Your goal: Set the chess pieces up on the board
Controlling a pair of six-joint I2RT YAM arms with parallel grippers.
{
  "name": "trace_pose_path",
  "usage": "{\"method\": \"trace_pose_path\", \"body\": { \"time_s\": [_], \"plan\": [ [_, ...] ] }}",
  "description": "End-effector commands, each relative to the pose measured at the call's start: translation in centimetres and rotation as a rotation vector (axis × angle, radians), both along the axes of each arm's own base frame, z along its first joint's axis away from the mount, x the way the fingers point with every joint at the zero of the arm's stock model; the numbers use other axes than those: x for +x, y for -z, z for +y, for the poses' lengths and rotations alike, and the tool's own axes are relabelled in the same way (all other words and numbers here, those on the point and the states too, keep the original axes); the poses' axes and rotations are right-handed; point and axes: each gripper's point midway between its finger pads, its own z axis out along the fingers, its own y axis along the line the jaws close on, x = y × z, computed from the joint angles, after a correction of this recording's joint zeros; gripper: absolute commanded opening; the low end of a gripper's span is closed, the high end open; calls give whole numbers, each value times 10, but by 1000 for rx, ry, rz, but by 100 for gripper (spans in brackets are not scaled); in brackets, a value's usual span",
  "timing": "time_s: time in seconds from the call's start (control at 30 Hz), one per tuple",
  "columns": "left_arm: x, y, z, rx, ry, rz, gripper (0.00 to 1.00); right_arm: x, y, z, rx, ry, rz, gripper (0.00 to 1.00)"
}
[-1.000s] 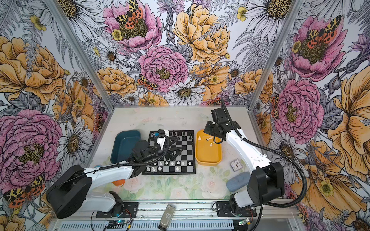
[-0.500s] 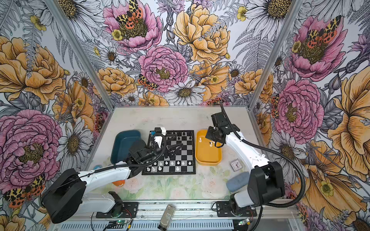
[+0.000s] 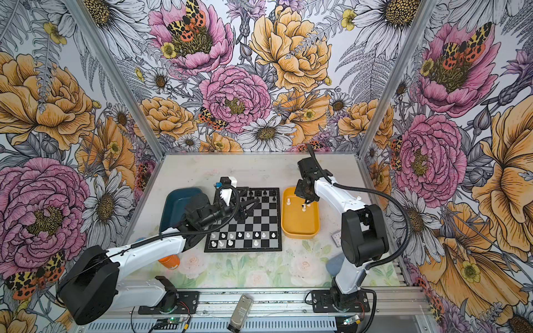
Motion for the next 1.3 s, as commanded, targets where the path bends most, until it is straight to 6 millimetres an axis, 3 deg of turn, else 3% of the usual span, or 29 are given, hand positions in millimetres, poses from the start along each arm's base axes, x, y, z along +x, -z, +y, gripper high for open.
{"method": "trace_pose_path", "body": {
  "time_s": [0.0,0.5,1.27],
  "plan": [
    [5,-20,2,-12,11,-37,84,6,1,-9,-28,40,4,22],
    [22,-21,8,-26,9,-6,83,4,42,-16,-47,104,101,27],
    [25,-18,9,-21,3,3,83,10,64,-7,-4,102,134,26]
  ]
}}
